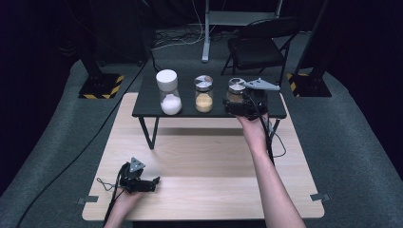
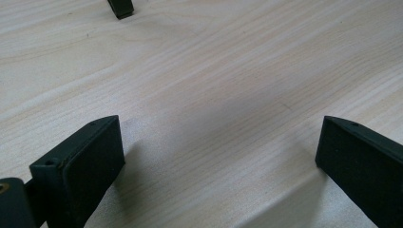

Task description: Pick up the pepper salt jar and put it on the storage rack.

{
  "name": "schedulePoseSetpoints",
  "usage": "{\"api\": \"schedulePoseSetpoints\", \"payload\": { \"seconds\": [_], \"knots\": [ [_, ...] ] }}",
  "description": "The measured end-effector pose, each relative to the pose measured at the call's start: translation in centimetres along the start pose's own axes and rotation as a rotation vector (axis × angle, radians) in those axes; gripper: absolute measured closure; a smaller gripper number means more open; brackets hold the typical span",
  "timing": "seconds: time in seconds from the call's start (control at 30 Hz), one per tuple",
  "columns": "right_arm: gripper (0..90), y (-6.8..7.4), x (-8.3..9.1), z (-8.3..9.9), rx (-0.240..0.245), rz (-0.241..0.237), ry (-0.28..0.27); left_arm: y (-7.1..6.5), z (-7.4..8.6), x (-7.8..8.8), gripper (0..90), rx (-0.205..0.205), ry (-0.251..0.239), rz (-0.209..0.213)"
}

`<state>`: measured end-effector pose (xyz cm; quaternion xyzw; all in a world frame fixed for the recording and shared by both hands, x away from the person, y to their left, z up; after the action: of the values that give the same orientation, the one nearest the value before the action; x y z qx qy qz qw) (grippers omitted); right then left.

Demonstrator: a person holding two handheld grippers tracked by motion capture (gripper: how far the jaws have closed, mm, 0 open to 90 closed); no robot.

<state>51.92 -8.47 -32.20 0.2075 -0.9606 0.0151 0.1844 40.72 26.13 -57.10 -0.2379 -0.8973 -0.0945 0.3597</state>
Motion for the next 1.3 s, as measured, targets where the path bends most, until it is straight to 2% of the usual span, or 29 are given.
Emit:
{"api": "schedulePoseSetpoints", "payload": {
  "seconds": [1.3],
  "knots": [
    [9.3,-0.1,3.2,4.4,0.004,-0.023,-0.019,0.0,0.0,0.0,1.9,-0.001,0.000,0.002]
  ]
}}
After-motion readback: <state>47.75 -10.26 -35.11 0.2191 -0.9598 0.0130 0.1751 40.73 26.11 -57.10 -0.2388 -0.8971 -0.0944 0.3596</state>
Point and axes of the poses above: each handheld gripper's, and its own axes: x roughly backward along the jaws, z roughly out of its underside, y roughly to its left, the point moved 6 cm from there along -x, roughly forward along the jaws, and after that the axes turned 1 degree about -y, right-handed, at the moved point
